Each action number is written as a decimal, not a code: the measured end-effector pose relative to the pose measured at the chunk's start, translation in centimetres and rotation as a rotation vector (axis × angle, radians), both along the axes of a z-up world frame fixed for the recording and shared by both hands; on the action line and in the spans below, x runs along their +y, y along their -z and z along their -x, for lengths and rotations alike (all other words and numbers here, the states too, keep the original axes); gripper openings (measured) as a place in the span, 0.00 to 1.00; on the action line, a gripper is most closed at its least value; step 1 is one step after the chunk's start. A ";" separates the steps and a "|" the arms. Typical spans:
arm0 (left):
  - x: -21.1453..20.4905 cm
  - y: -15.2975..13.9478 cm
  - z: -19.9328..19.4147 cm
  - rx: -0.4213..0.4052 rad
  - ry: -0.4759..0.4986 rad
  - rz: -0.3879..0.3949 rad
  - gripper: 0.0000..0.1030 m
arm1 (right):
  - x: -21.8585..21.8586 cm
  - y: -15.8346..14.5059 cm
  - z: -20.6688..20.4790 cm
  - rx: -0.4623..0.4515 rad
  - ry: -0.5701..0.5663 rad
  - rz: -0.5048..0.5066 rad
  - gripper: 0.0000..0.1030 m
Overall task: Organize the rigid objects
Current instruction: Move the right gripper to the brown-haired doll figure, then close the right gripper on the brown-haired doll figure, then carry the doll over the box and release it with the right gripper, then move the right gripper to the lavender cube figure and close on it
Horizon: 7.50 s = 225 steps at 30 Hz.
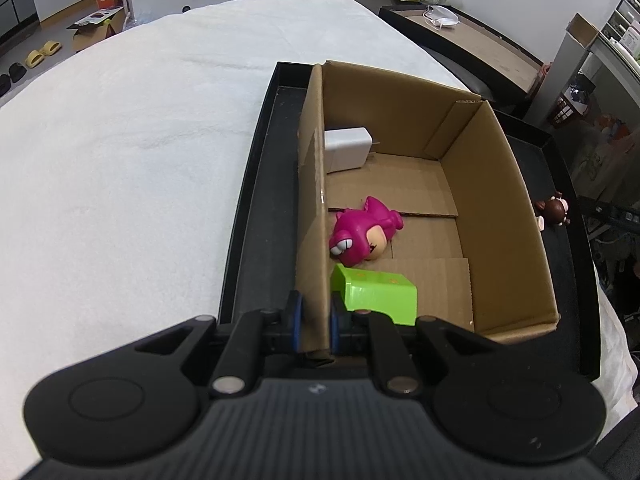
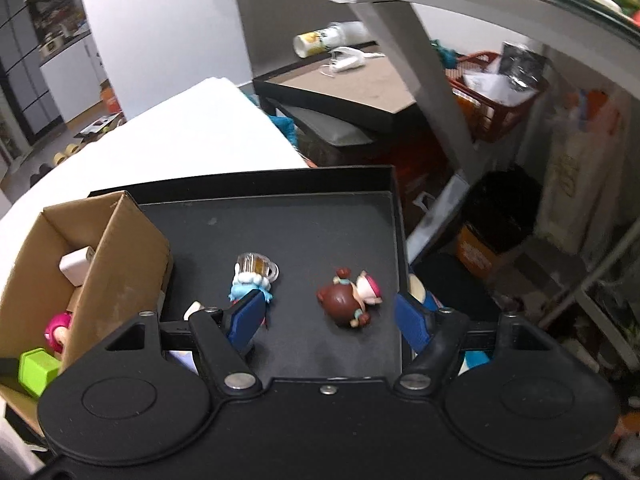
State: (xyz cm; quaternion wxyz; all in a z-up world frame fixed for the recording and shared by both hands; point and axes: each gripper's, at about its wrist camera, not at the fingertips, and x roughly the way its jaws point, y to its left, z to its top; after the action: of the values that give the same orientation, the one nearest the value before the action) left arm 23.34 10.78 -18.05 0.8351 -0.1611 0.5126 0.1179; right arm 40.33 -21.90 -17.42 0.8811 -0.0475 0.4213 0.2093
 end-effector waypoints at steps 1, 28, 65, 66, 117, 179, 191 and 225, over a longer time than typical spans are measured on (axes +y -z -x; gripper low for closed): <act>0.0 0.1 0.0 0.002 -0.005 0.003 0.12 | 0.3 0.3 -0.2 -0.009 -0.010 0.014 0.69; -0.5 0.9 -1.0 0.041 0.010 -0.034 0.12 | 2.8 5.6 -2.7 -0.021 -0.105 0.168 0.48; 0.0 1.6 -0.8 0.012 -0.011 -0.009 0.12 | -0.2 2.5 0.1 0.188 0.077 0.017 0.61; 0.0 1.6 -0.8 0.012 -0.012 -0.008 0.12 | -0.3 2.6 0.0 0.188 0.092 0.014 0.65; -0.1 1.7 -0.7 0.011 -0.012 -0.020 0.12 | 1.7 2.1 -2.8 0.310 0.301 -0.154 0.40; 0.9 2.1 0.0 -0.026 -0.016 0.043 0.16 | 15.7 -5.6 3.3 0.109 -0.171 -0.037 0.53; 0.7 1.9 -0.1 -0.020 -0.013 0.032 0.15 | 11.0 -6.7 4.6 0.134 -0.229 -0.073 0.71; 0.2 2.0 -1.3 0.014 0.011 -0.020 0.14 | 3.9 3.3 2.0 0.170 0.046 -0.198 0.74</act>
State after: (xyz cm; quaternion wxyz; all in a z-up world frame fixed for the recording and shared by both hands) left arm 24.61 10.99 -20.09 0.8337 -0.1489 0.5182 0.1197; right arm 38.31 -18.03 -20.68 0.8473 0.0675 0.4726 0.2328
